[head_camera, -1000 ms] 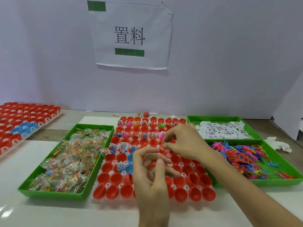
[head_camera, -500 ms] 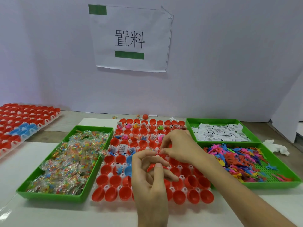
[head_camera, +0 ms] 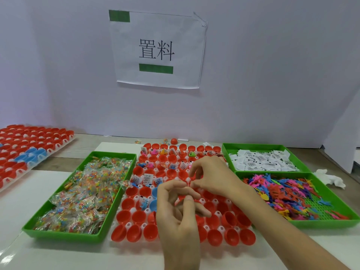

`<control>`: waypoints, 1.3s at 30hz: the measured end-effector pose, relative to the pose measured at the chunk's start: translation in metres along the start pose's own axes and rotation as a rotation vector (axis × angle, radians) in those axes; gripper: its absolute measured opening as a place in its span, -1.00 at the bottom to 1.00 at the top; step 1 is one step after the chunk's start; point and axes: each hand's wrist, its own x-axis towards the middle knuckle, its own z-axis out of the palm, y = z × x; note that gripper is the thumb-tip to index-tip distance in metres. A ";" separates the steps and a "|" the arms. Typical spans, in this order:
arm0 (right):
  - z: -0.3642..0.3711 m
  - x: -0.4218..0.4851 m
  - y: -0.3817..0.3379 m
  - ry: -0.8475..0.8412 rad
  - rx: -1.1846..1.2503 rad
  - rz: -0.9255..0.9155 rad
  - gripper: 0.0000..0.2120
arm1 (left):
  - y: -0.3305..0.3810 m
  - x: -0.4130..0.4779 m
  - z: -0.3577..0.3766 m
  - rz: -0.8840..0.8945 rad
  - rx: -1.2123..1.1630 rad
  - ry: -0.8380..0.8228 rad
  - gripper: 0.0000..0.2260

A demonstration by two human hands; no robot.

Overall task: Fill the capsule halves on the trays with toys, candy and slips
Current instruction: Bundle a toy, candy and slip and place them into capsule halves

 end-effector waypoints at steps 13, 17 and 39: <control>-0.057 -0.002 0.077 0.369 0.226 0.256 -0.89 | 0.049 0.113 -0.099 0.038 1.078 -0.272 -0.73; -0.056 -0.012 0.123 0.413 0.218 0.409 -0.87 | 0.032 0.130 -0.135 -0.160 1.254 -0.340 -0.77; -0.030 -0.001 0.170 0.121 0.012 0.566 -0.79 | 0.007 0.127 -0.137 -0.024 1.256 -0.124 -0.85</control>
